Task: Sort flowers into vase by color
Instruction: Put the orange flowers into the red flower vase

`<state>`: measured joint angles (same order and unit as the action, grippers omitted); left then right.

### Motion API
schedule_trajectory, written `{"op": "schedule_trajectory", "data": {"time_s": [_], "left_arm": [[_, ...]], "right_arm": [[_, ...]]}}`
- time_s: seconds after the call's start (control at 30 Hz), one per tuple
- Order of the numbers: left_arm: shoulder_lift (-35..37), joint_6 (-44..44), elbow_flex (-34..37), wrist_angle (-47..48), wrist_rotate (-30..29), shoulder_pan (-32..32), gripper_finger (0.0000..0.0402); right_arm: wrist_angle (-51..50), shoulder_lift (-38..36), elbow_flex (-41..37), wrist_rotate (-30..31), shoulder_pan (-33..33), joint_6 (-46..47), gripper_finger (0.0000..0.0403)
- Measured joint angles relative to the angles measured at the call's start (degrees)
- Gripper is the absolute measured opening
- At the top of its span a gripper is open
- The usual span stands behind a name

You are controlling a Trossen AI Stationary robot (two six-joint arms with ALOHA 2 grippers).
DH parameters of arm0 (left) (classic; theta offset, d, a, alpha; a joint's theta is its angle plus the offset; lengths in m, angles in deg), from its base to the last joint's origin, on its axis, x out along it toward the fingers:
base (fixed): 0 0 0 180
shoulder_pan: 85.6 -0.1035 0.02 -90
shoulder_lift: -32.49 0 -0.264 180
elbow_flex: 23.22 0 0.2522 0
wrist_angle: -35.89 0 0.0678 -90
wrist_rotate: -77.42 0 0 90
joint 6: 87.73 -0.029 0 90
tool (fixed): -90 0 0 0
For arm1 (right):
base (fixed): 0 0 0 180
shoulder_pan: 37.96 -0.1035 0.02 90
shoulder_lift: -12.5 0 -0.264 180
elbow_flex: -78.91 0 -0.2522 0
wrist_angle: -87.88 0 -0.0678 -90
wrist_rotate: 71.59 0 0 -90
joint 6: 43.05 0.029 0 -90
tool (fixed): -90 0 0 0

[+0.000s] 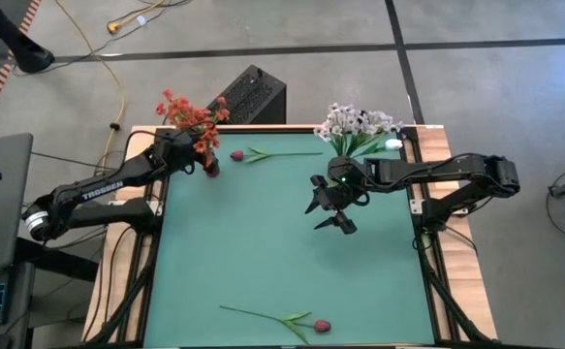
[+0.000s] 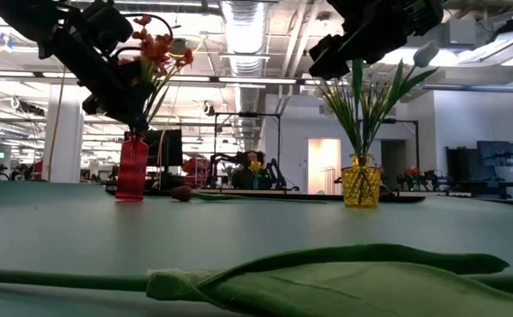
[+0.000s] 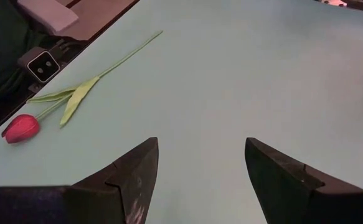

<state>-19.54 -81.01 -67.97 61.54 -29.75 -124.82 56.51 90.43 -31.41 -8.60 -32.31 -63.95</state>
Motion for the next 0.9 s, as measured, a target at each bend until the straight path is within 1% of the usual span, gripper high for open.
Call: {"op": "schedule_trajectory", "data": {"time_s": [0.17, 0.3, 0.4, 0.57, 0.7, 0.83, 0.9], "left_arm": [[0.2, -1.0, 0.0, 0.2, 0.0, 0.0, 0.0062], [1.5, -1.6, 0.0, 1.2, 0.7, 0.0, 0.0107], [3.8, -1.5, 0.1, 2.5, 0.7, 0.0, 0.0142], [8.0, 0.1, 0.1, 7.9, 4.6, 0.0, 0.0185], [9.8, 0.9, 0.1, 9.7, 8.6, 0.0, 0.0198], [9.7, 0.0, 0.1, 6.7, 14.4, 0.0, 0.0199], [9.7, -0.6, 0.0, 6.0, 16.1, 0.0, 0.0199]], "right_arm": [[0.3, 0.0, 0.0, 0.1, 0.0, 0.6, 0.0265], [-0.3, 0.0, 0.0, 0.1, 0.1, 1.4, 0.0265], [-0.8, 0.0, 0.0, 0.1, 0.1, 1.5, 0.0265], [1.3, 0.0, 0.0, 0.8, 0.3, 1.6, 0.0265], [3.5, 0.0, 0.0, 1.5, 1.5, 4.8, 0.0265], [3.0, 0.0, 0.0, 1.7, 2.5, 7.4, 0.0265], [2.9, 0.0, 0.0, 1.7, 2.7, 7.8, 0.0265]]}}
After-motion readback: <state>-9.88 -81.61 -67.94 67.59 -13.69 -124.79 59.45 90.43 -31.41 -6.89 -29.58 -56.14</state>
